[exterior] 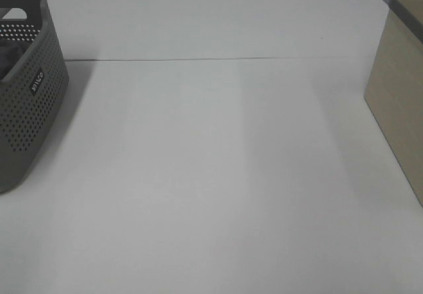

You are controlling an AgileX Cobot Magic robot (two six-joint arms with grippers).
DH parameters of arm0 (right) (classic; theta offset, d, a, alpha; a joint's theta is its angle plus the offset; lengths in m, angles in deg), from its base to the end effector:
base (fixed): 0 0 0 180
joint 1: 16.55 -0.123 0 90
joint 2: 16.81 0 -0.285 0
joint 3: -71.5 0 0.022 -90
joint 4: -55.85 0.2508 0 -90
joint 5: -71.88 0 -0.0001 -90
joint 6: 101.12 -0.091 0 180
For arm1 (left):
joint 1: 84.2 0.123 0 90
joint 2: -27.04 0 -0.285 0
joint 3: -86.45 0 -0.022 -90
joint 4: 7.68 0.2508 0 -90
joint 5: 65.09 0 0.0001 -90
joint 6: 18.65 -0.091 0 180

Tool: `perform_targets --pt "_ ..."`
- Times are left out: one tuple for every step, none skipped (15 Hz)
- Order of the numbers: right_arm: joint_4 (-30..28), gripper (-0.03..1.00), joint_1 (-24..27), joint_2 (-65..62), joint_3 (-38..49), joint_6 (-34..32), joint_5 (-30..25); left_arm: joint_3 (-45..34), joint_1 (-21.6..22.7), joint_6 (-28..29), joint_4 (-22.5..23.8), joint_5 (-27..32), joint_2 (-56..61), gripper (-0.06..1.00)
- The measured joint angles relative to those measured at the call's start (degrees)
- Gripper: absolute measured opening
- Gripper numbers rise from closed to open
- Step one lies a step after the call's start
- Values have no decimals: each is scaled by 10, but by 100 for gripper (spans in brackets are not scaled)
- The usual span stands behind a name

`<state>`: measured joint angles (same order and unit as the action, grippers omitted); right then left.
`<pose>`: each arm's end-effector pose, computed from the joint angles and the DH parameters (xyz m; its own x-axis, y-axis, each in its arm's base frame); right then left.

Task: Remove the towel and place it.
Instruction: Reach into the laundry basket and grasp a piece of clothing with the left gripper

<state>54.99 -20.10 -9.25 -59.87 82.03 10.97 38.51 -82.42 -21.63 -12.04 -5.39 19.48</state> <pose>-0.0053 -0.0015 0.2768 -0.4506 -0.0903 -0.8881 -0.0785 0.9950 -0.0614 -0.0059 -0.0062 0.2820 -0.4240 0.0004 -0.9057 0.0342 0.9993 -0.0156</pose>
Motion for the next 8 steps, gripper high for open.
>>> perform_targets --pt "0 75 0 0 0 0 0 0 0 0 0 0 0 75" --pt "0 75 0 0 0 0 0 0 0 0 0 0 0 75" --pt "0 75 0 0 0 0 0 0 0 0 0 0 0 75" --pt "0 75 0 0 0 0 0 0 0 0 0 0 0 75" --pt "0 75 0 0 0 0 0 0 0 0 0 0 0 75" --pt "0 75 0 0 0 0 0 0 0 0 0 0 0 75" --pt "0 75 0 0 0 0 0 0 0 0 0 0 0 75" --pt "0 75 0 0 0 0 0 0 0 0 0 0 0 75"
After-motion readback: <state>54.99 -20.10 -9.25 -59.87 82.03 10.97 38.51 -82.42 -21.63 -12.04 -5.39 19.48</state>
